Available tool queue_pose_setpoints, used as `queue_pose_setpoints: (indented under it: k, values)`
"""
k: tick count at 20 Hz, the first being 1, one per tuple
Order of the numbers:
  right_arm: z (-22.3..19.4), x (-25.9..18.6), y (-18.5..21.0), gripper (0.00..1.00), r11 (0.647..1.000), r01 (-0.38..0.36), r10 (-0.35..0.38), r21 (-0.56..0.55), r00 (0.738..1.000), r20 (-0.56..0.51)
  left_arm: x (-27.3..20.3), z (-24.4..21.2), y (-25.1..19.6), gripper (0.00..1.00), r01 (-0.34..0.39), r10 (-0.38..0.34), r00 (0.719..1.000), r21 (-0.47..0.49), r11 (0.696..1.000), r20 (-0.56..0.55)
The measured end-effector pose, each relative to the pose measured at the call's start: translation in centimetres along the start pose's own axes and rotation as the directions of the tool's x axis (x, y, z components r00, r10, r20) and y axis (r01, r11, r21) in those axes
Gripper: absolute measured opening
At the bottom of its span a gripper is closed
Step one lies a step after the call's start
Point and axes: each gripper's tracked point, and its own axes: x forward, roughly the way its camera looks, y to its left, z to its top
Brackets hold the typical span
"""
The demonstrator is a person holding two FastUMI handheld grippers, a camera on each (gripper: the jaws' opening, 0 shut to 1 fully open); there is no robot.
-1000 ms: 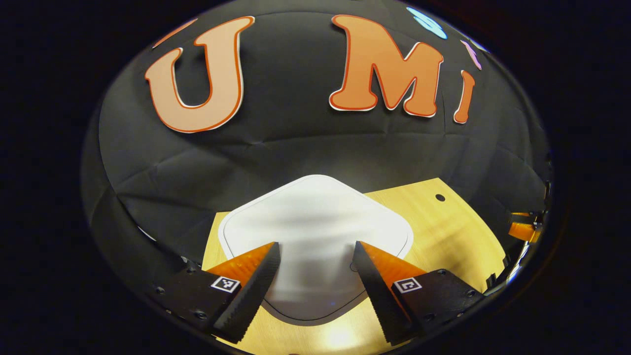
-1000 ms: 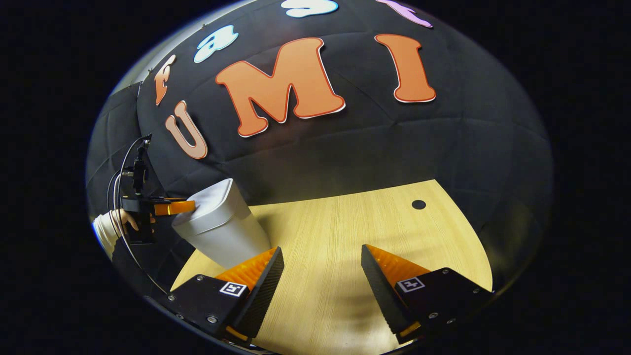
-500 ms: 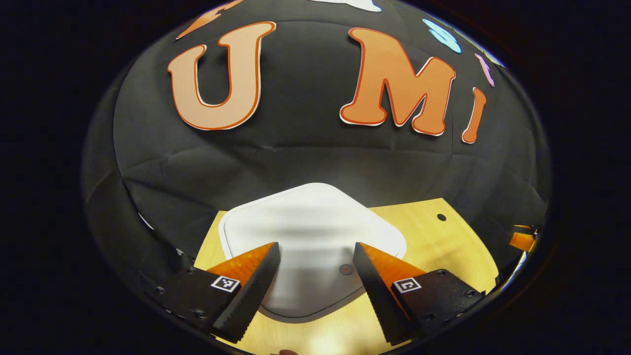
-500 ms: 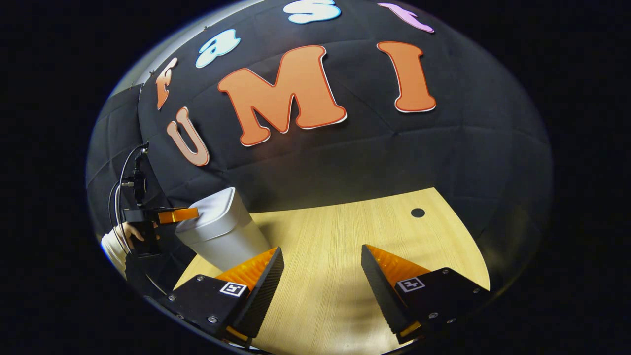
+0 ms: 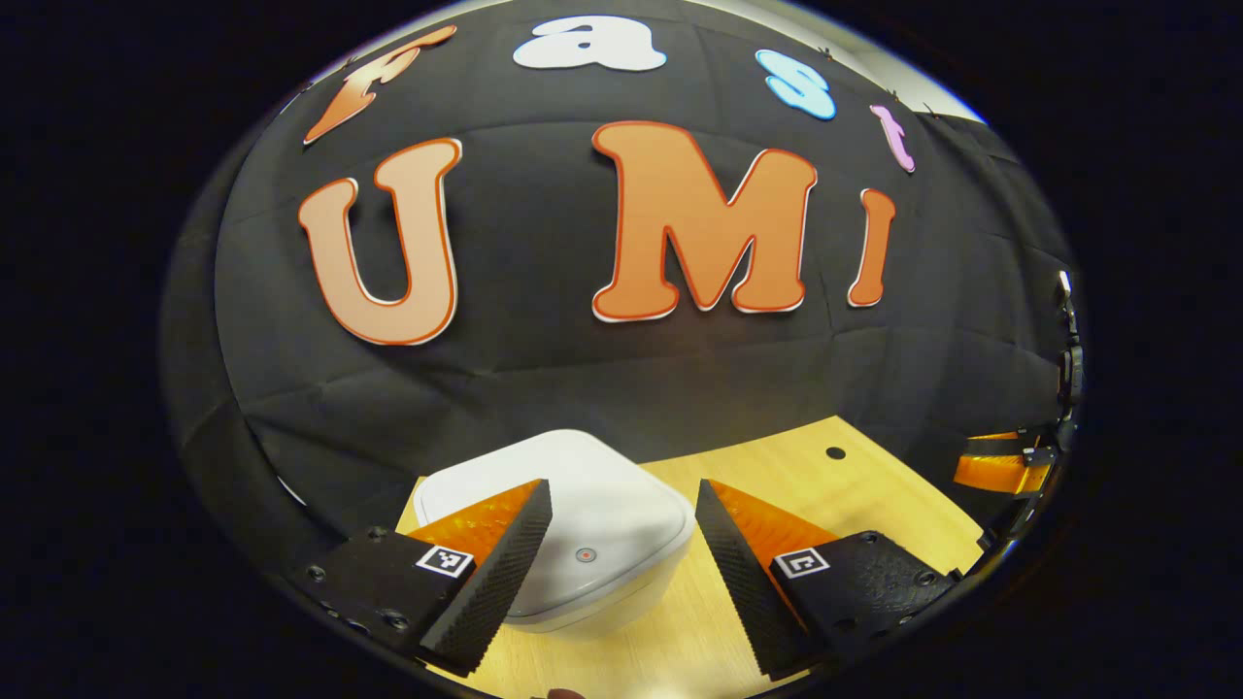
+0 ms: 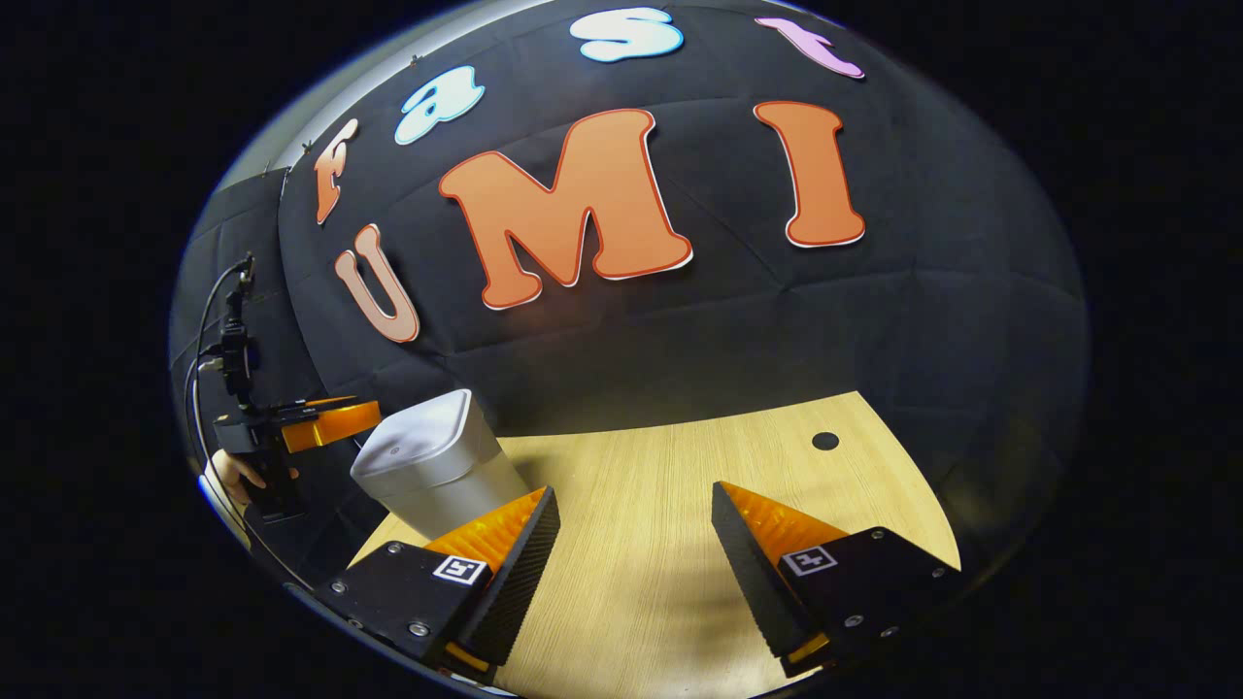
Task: Press the lid of the desktop garbage bin to open it, pick up the crumpled paper on the desktop and throw it into the bin, then pick up the pop can on the desktop and drop it into the bin, and finally close the garbage bin lid.
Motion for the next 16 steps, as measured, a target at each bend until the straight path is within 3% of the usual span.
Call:
queue_pose_setpoints:
  k: [6, 12, 16]
  values:
    - [0.8, -1.0, 0.0, 0.94, 0.997, 0.038, -0.034, -0.071, 0.998, 0.061, -2.8, 0.8, -4.0, 0.96, 0.042, -0.036, 0.995, -0.060, 0.997, 0.088]
    - [1.3, -1.9, 0.9, 0.94, 0.998, 0.021, -0.011, -0.067, 0.990, 0.138, -4.3, -1.9, -5.5, 0.95, 0.015, -0.008, 0.991, -0.053, 0.998, 0.135]
    - [0.4, -2.6, 1.1, 0.95, 0.995, 0.043, -0.025, -0.090, 0.981, 0.192, -4.9, -3.8, -6.4, 0.95, 0.029, -0.013, 0.989, -0.115, 0.993, 0.145]
